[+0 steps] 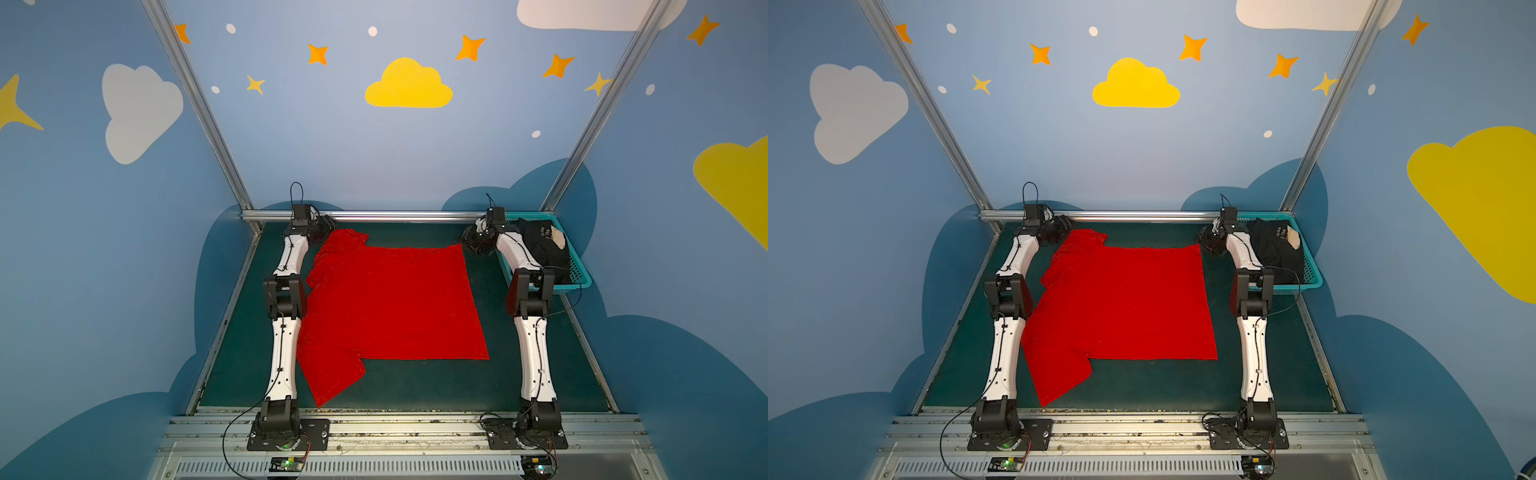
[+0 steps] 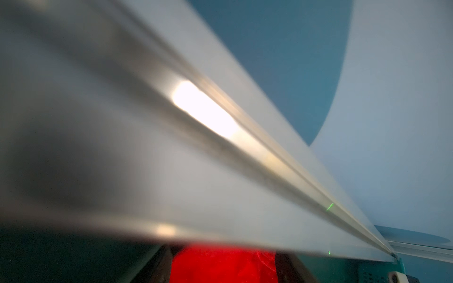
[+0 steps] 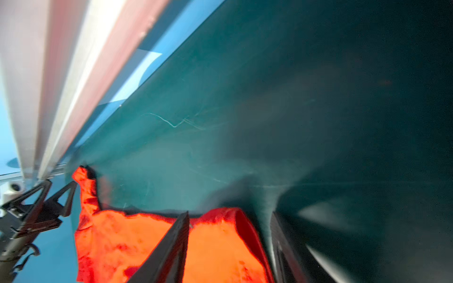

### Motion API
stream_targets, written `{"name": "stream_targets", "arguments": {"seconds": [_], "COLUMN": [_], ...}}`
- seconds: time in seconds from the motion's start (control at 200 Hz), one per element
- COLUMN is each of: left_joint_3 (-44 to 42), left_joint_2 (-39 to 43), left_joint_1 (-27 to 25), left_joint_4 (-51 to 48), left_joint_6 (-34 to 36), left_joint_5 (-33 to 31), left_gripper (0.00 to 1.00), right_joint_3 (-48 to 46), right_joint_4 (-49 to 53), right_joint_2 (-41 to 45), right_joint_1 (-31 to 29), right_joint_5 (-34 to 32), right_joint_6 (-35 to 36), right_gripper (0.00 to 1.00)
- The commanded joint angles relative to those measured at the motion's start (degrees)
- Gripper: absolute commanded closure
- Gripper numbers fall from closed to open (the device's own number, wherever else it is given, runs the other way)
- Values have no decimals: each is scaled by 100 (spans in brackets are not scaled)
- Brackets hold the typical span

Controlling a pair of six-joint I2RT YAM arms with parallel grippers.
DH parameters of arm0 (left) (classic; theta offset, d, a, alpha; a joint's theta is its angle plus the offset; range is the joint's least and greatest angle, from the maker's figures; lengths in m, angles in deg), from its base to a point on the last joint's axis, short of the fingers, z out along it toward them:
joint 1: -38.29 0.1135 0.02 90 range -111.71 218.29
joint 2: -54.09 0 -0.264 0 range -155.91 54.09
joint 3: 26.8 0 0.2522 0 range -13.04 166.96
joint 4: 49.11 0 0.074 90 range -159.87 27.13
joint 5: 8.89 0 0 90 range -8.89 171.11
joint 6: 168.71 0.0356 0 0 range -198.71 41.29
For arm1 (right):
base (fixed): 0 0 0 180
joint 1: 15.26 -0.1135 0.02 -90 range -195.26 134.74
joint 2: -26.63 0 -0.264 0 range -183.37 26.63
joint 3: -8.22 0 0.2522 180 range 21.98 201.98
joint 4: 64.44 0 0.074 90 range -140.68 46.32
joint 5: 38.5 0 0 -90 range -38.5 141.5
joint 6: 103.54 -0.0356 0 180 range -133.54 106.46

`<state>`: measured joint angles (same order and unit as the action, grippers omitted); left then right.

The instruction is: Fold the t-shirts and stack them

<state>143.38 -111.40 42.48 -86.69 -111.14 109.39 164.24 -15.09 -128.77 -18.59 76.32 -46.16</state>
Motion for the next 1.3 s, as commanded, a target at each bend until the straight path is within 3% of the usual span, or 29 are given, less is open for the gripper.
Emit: {"name": "stream_targets", "arguments": {"seconds": [0.0, 0.275, 0.506, 0.586, 0.746, 0.971, 1.107, 1.297], "left_joint_3": [30, 54, 38, 38, -179, -594, -586, -567], "left_joint_2": [-330, -305, -208, -106, 377, 1090, 1168, 984], "left_joint_1": [-47, -196, -259, -257, -254, -198, -88, 13], "left_joint_4": [-110, -731, -1137, -1200, -1213, -1548, -1948, -2365], "left_joint_6": [-249, 72, 269, 354, 616, 1046, 1244, 1471], "left_joint_5": [296, 103, -236, -372, -655, -1154, -1234, -1254], "left_gripper": [35, 41, 63, 69, 71, 65, 48, 32], "right_joint_3": [78, 135, 131, 131, 133, 133, 122, 9], "right_joint_4": [-41, -108, -88, -81, -23, 46, 147, 193], "right_joint_2": [-289, -374, -364, -371, -369, -321, -230, -91], "right_joint_1": [-62, -119, -115, -106, -98, -89, -93, -97], "right_joint_5": [145, 278, 310, 313, 270, 251, 235, 225], "right_joint_6": [-196, -281, -245, -238, -219, -179, -60, 64], "right_gripper": [44, 44, 45, 51, 78, 100, 100, 100]}}
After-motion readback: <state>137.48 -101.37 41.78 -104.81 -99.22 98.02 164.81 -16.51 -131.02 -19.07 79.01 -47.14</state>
